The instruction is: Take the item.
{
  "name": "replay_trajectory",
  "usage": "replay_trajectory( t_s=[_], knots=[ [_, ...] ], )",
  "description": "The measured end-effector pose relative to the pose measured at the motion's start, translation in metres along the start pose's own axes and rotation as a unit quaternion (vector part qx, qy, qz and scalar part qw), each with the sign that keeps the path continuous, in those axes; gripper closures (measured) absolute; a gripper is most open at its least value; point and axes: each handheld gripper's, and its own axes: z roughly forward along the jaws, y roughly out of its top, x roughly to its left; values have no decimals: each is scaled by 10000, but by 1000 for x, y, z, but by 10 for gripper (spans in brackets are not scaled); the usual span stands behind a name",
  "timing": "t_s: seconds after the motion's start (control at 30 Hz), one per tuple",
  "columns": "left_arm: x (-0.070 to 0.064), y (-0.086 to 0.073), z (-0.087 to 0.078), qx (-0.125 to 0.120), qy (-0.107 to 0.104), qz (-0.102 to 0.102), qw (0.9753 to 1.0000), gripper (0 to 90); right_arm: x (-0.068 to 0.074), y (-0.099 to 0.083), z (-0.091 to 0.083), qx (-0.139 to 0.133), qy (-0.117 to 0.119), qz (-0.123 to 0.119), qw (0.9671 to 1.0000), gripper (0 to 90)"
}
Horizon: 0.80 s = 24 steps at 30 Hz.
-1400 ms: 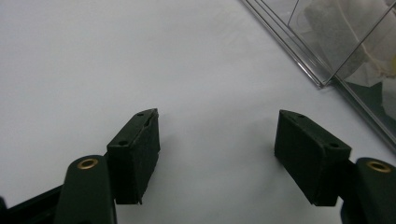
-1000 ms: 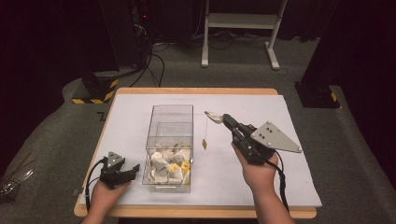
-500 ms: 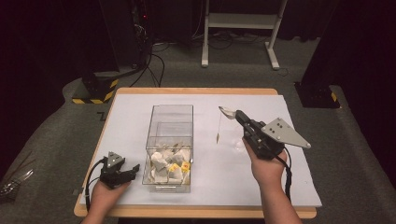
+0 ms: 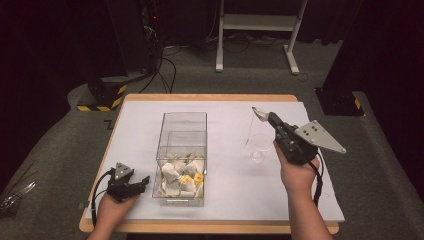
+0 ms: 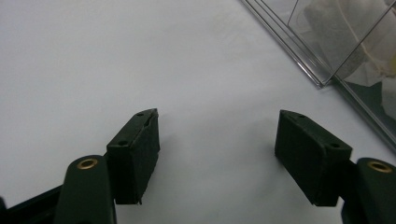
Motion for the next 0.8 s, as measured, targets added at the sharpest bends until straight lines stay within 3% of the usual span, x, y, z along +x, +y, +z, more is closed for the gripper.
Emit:
replay_trajectory(
  t_s=[0.47,0.8],
  knots=[
    [0,0,0,-1,2,0,10000,310,-29,3,-10,-64,-378,149,9992,900],
    [0,0,0,-3,-5,-6,10000,310,-36,-1,-13,4,-501,183,9986,900]
  ],
)
